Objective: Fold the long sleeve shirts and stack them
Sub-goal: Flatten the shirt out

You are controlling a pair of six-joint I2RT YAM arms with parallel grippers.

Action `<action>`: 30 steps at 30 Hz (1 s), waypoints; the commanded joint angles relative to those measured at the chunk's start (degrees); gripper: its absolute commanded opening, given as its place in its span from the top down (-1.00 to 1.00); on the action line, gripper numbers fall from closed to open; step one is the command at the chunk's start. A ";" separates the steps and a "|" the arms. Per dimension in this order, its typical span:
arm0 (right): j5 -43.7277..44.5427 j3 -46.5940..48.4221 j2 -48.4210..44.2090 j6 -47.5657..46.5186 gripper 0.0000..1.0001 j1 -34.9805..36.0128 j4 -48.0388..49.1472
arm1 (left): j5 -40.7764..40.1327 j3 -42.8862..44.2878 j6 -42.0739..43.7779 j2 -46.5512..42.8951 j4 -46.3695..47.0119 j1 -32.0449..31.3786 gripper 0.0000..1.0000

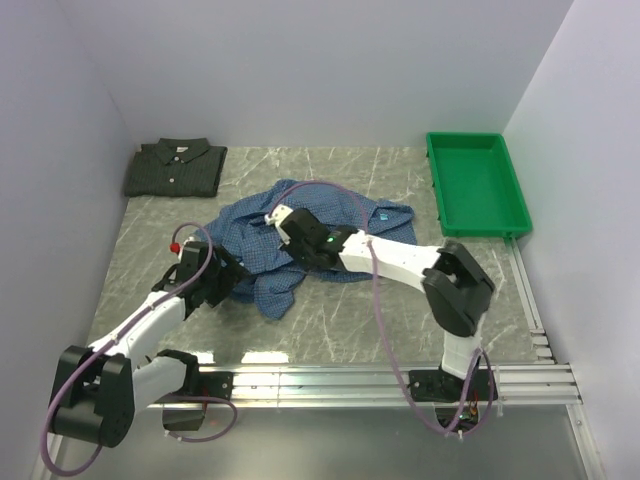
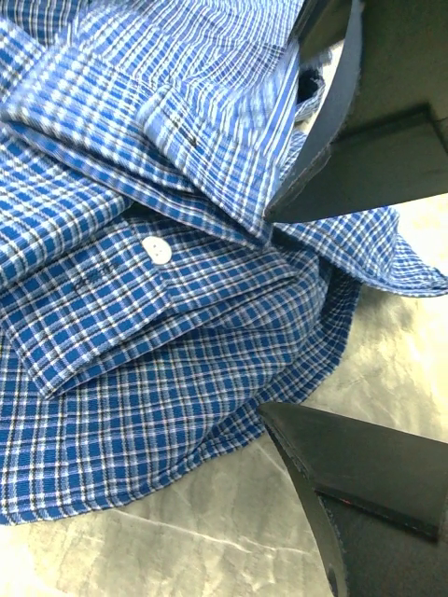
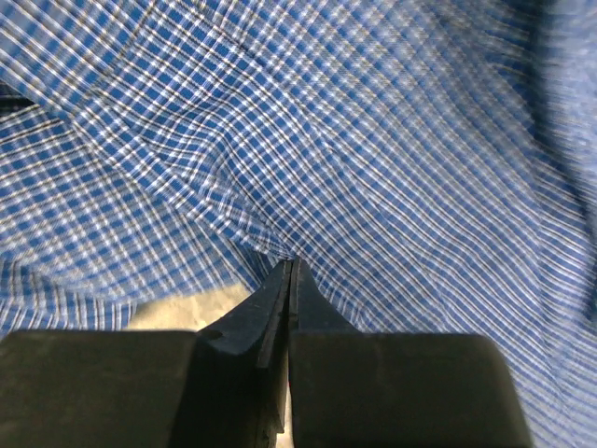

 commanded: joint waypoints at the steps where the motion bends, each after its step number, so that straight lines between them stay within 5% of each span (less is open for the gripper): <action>1: 4.70 -0.12 -10.87 0.56 1.00 -0.37 -2.05 | -0.47 2.29 0.55 -2.85 -1.61 0.30 -0.67; 10: 16.30 -11.01 -32.75 12.23 1.00 -4.58 -7.59 | -2.32 5.02 1.08 -1.10 -2.50 0.30 -0.69; 16: 13.69 -22.88 -50.15 21.39 1.00 -15.30 -5.66 | 0.05 3.97 -0.76 3.82 1.97 0.30 -0.64; 22: 14.99 -26.14 -60.10 21.57 1.00 -18.29 -7.14 | 1.03 4.93 -1.91 11.12 5.23 0.30 -0.54; 25: 16.67 -26.32 -61.60 22.18 1.00 -18.91 -8.20 | 0.94 5.37 -2.78 14.54 6.99 0.30 -0.34; 30: 17.02 -25.88 -62.74 23.59 1.00 -19.70 -9.26 | -0.20 9.49 -1.65 19.03 4.47 0.30 0.57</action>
